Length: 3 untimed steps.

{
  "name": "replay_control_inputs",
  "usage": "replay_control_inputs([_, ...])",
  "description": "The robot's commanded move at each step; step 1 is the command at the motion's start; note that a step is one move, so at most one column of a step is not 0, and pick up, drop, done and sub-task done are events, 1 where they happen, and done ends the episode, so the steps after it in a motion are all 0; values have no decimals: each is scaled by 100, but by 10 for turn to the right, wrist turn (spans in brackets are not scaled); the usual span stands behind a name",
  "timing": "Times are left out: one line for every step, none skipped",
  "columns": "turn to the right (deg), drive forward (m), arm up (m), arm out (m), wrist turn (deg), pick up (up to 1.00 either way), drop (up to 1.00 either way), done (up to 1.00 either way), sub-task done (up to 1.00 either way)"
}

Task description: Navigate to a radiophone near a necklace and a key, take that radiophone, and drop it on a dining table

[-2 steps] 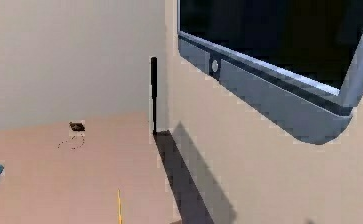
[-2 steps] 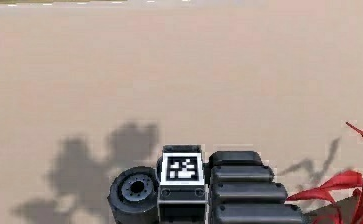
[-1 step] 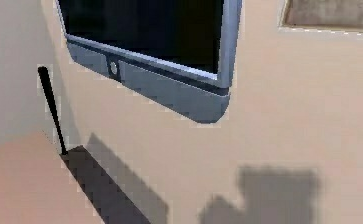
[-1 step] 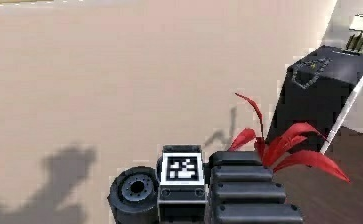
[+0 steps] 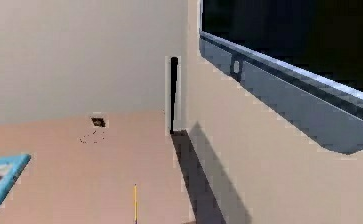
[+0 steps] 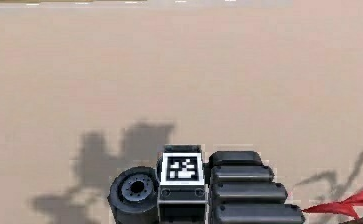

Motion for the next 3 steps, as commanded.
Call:
replay_control_inputs([-450,0,0,0,0,0,0,0,0])
replay_control_inputs([-450,0,0,0,0,0,0,0,0])
replay_control_inputs([-210,0,0,0,0,0,0,0,0])
